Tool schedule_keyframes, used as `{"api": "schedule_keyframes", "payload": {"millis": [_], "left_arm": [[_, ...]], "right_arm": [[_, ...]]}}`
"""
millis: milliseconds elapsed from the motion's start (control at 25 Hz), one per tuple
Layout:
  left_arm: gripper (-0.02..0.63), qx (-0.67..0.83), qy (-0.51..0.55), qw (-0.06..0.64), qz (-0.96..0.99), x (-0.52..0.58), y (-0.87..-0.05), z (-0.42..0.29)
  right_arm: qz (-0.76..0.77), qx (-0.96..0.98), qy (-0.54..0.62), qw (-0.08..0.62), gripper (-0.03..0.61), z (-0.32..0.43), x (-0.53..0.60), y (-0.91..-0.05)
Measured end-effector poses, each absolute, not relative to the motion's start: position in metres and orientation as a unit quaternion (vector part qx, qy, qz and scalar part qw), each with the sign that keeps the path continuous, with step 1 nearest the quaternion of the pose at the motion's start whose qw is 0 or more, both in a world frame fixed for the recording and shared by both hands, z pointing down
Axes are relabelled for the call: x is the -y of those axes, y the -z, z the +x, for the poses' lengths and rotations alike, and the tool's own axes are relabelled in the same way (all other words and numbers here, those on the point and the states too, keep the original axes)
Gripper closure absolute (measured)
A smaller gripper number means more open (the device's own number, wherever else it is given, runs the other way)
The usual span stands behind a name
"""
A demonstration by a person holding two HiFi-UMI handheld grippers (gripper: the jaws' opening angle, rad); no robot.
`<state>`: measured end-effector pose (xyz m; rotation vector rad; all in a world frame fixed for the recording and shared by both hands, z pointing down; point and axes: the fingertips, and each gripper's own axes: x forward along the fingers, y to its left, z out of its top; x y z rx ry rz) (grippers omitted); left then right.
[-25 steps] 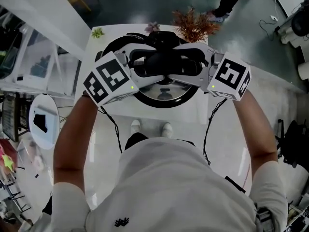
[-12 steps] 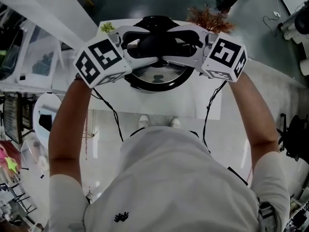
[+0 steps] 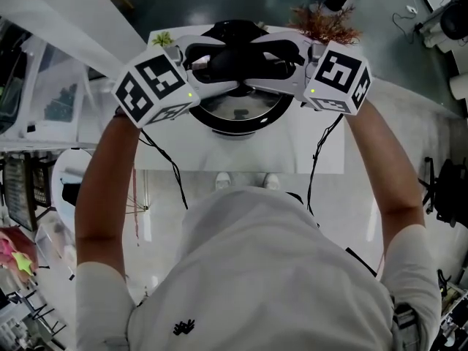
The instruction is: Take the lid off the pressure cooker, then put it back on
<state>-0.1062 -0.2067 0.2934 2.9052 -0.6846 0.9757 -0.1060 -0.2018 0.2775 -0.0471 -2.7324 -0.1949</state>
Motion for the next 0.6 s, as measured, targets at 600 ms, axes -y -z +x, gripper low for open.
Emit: {"api": "schedule_keyframes", "payload": {"millis": [600], "left_arm": [[0.325,0.199,-0.314,0.018,0.928,0.220,-0.340,-0.143]], "right_arm": [[-0.005,0.971,0.060,0.231,0.308,-0.144,0.215,-0.323]]}}
